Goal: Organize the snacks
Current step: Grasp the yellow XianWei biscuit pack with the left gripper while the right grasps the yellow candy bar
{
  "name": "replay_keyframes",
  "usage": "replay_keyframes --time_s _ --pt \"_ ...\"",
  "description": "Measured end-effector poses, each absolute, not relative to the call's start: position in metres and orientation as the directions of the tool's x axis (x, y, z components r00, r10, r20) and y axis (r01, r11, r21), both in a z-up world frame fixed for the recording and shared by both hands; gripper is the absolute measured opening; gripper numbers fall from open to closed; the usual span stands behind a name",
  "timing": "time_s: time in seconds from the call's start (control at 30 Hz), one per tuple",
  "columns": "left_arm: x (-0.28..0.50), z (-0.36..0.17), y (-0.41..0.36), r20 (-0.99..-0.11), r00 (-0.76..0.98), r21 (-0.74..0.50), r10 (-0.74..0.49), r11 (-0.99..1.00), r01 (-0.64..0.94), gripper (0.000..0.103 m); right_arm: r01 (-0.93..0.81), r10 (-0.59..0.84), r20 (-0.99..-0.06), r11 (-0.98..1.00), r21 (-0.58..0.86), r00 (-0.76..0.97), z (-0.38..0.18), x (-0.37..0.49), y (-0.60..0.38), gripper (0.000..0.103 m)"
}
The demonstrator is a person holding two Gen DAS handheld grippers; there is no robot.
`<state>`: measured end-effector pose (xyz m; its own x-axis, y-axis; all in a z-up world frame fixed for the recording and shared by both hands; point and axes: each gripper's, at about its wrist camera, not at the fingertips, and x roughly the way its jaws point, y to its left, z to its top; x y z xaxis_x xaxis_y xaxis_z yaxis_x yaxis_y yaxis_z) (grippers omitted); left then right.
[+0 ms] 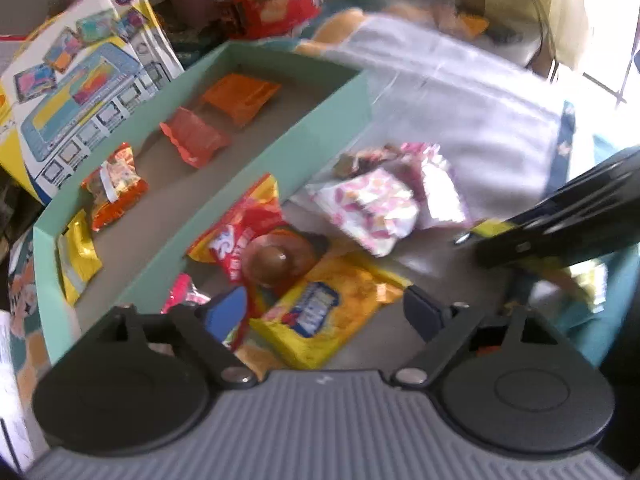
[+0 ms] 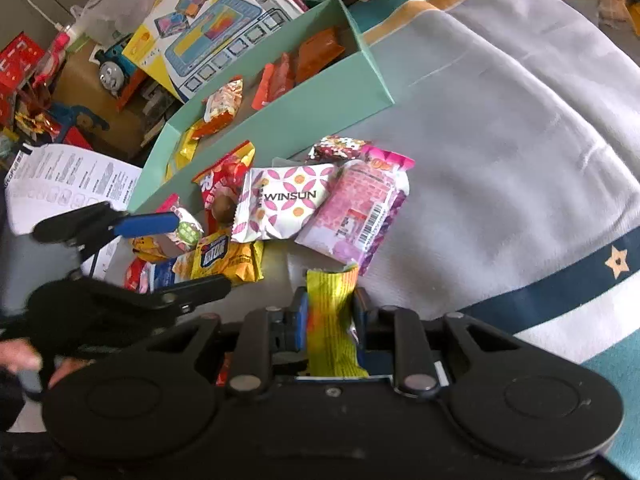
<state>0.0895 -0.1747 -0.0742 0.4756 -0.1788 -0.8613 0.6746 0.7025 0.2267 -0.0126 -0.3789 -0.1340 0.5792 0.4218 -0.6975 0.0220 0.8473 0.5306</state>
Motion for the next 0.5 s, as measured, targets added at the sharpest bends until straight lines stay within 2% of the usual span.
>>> replay_keyframes --time_s 0.13,0.17,0.23,0.27,0.4,0.5 --pt "0.1 -0.093 -0.18 -0.893 0.427 0.225 -0.145 0.677 0.701 0.092 0.035 0.415 -0.696 0.845 0.533 0.585 -0.134 -0.015 -0.377 0.023" --pt "0.099 -0.097 -0.183 -0.898 0.417 0.227 -0.14 0.665 0.711 0.088 0.039 0.415 -0.696 0.844 0.535 0.586 -0.134 -0.015 -0.377 0.023" --pt "0.093 -0.099 -0.185 -0.896 0.413 0.207 -0.163 0.669 0.713 0.073 0.047 0.415 -0.696 0.84 0.54 0.586 -0.134 -0.015 -0.377 0.023" --pt "0.092 -0.097 -0.185 -0.903 0.391 0.176 -0.177 0.678 0.714 0.059 0.05 0.416 -0.695 0.838 0.543 0.586 -0.134 -0.015 -0.378 0.023" --pt "0.079 -0.09 -0.181 -0.917 0.312 0.043 -0.25 0.714 0.699 0.048 0.063 0.412 -0.69 0.832 0.552 0.595 -0.135 -0.015 -0.381 0.023" --pt "0.074 -0.092 -0.182 -0.922 0.307 0.04 -0.236 0.731 0.682 0.052 0.065 0.407 -0.69 0.834 0.548 0.598 -0.135 -0.015 -0.379 0.023"
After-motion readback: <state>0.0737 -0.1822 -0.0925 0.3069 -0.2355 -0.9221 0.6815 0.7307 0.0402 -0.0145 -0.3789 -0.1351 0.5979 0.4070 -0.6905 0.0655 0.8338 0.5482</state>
